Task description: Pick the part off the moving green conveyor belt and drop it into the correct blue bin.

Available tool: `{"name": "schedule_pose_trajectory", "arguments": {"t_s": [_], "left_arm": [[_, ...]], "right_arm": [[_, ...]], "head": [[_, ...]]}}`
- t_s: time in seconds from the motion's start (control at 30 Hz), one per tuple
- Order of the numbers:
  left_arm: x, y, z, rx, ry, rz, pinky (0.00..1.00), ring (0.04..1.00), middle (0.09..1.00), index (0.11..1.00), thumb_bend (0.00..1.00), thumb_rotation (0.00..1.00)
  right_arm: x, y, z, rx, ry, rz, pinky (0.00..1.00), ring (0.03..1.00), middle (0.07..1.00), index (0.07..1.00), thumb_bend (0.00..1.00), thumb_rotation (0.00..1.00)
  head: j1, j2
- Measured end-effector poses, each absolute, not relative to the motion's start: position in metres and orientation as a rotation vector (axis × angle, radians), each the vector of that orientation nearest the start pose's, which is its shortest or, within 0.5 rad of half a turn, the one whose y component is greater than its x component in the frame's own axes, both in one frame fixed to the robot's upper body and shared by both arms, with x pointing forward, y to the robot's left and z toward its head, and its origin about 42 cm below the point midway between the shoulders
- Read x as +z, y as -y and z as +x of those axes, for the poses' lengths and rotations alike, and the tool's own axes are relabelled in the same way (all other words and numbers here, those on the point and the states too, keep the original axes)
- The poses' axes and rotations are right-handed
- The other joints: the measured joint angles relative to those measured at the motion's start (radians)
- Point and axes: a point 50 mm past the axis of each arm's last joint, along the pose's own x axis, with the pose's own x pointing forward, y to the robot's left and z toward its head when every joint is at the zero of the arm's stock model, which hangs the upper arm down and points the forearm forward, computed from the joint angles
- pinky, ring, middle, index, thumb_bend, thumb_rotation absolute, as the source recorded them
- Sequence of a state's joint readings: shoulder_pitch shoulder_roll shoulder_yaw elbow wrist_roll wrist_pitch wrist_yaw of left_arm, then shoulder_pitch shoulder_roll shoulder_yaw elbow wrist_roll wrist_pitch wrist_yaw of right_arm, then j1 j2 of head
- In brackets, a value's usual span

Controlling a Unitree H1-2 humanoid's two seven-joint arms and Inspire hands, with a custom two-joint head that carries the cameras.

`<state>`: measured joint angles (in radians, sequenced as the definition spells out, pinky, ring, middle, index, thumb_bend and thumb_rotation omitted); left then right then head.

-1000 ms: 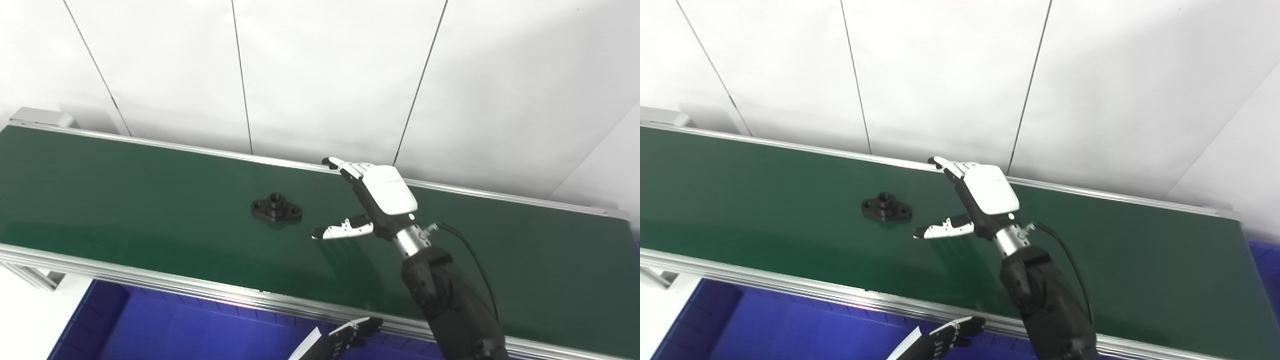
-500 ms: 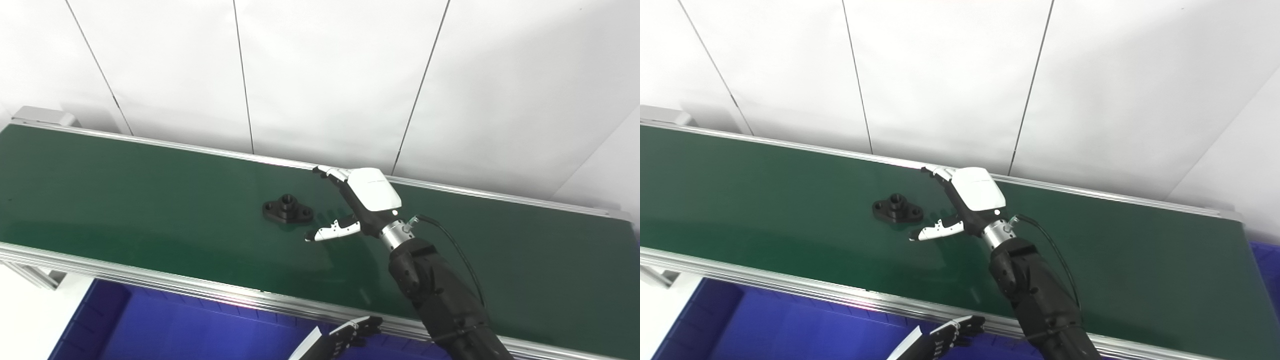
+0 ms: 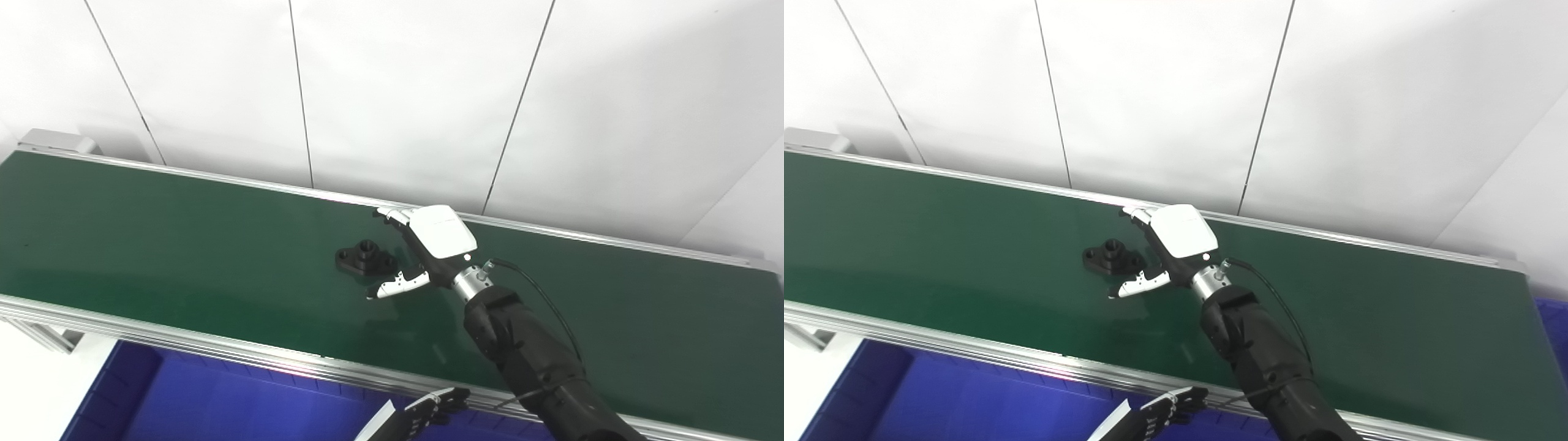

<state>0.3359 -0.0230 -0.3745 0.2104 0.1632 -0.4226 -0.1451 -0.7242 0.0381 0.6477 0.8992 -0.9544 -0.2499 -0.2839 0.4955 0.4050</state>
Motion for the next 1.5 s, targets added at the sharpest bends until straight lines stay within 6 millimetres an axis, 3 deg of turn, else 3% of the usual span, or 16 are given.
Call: {"name": "schedule_pose_trajectory", "arguments": {"t_s": [0.2, 0.53, 0.67, 0.73, 0.83, 0.87, 0.97, 1.07, 1.13, 1.5], "left_arm": [[0.005, -0.106, 0.129, -0.485, -0.082, 0.027, 0.87, 0.913, 0.908, 0.880, 0.93, 0.88], [0.005, -0.106, 0.129, -0.480, -0.081, 0.030, 0.87, 0.907, 0.905, 0.879, 0.92, 0.88], [0.005, -0.106, 0.129, -0.479, -0.081, 0.030, 0.86, 0.904, 0.903, 0.879, 0.91, 0.88], [0.005, -0.106, 0.129, -0.477, -0.081, 0.031, 0.86, 0.904, 0.902, 0.878, 0.92, 0.88], [0.006, -0.106, 0.129, -0.476, -0.081, 0.032, 0.87, 0.909, 0.904, 0.880, 0.93, 0.89], [0.006, -0.106, 0.129, -0.476, -0.081, 0.032, 0.87, 0.911, 0.905, 0.881, 0.94, 0.88], [0.007, -0.107, 0.128, -0.474, -0.080, 0.031, 0.88, 0.913, 0.906, 0.881, 0.94, 0.88], [0.007, -0.107, 0.128, -0.473, -0.080, 0.031, 0.87, 0.914, 0.906, 0.880, 0.93, 0.88], [0.008, -0.107, 0.127, -0.472, -0.080, 0.031, 0.87, 0.913, 0.906, 0.880, 0.94, 0.88], [0.011, -0.108, 0.125, -0.467, -0.078, 0.029, 0.88, 0.917, 0.911, 0.880, 0.94, 0.88]], "right_arm": [[0.109, 0.018, 0.429, 0.634, 0.523, -1.284, 0.73, 0.710, 0.747, 0.846, 0.91, 0.66], [0.100, 0.012, 0.428, 0.615, 0.468, -1.337, 0.65, 0.648, 0.702, 0.828, 0.85, 0.43], [0.099, 0.013, 0.431, 0.599, 0.472, -1.348, 0.63, 0.630, 0.697, 0.827, 0.85, 0.43], [0.099, 0.013, 0.432, 0.595, 0.468, -1.351, 0.61, 0.603, 0.684, 0.821, 0.85, 0.38], [0.100, 0.013, 0.433, 0.579, 0.472, -1.336, 0.46, 0.448, 0.553, 0.794, 0.81, 0.20], [0.101, 0.012, 0.434, 0.575, 0.470, -1.329, 0.39, 0.375, 0.507, 0.765, 0.69, 0.09], [0.103, 0.010, 0.435, 0.570, 0.472, -1.322, 0.32, 0.301, 0.478, 0.725, 0.59, 0.02], [0.106, 0.007, 0.437, 0.568, 0.481, -1.325, 0.19, 0.214, 0.469, 0.686, 0.57, 0.00], [0.107, 0.007, 0.438, 0.566, 0.474, -1.322, 0.15, 0.194, 0.468, 0.682, 0.56, 0.00], [0.111, 0.012, 0.444, 0.565, 0.350, -1.304, 0.22, 0.285, 0.472, 0.704, 0.56, 0.00]], "head": [[0.003, 0.003], [0.012, 0.009], [0.017, 0.014], [0.017, 0.014], [0.017, 0.018], [0.017, 0.018], [0.017, 0.018], [0.018, 0.021], [0.018, 0.023], [0.008, 0.026]]}}
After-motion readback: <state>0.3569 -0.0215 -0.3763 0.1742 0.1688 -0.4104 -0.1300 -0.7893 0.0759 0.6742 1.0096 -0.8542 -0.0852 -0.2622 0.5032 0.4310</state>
